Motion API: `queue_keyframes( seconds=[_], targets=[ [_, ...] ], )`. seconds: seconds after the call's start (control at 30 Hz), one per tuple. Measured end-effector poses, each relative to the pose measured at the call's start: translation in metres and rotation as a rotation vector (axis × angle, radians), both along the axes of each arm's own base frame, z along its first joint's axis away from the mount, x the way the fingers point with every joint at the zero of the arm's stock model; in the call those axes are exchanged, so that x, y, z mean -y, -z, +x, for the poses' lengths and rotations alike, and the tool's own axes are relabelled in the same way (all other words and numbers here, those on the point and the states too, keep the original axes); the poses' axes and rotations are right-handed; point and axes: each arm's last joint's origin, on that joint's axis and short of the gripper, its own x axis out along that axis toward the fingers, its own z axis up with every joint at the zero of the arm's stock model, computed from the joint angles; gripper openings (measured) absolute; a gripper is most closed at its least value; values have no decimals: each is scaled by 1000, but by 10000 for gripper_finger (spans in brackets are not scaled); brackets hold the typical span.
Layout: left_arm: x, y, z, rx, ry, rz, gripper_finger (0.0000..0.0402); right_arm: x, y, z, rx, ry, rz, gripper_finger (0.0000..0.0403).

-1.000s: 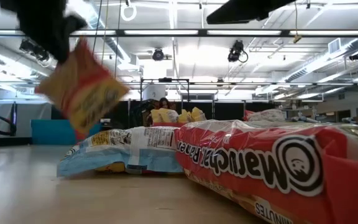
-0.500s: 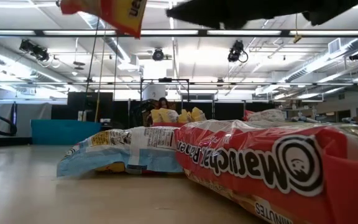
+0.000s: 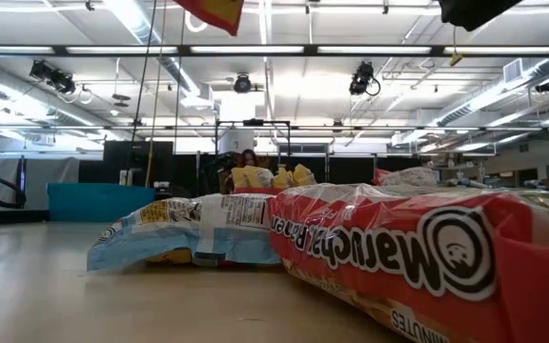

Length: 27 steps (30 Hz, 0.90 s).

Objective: Sort Maruchan noodles
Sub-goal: Put the top red noodle pack into the yellow bin

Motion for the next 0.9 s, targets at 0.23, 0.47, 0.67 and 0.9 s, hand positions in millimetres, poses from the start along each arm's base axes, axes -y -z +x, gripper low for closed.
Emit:
queue_keyframes(
  seconds=[0.23, 0.47, 0.67, 0.9],
  targets=[
    [-7, -1, 11, 35, -15, 22, 8, 3, -4, 3, 9, -95, 102, 259],
    [-19, -3, 16, 57, -49, 27, 33, 11, -5, 5, 6, -78, 284, 137],
    [-27, -6, 15, 66, -105, 64, 83, 18, -7, 5, 3, -20, 373, 45],
    [-35, -17, -17, 84, -329, 214, 173, 42, -32, -20, -31, 409, 563, 45]
  ],
)
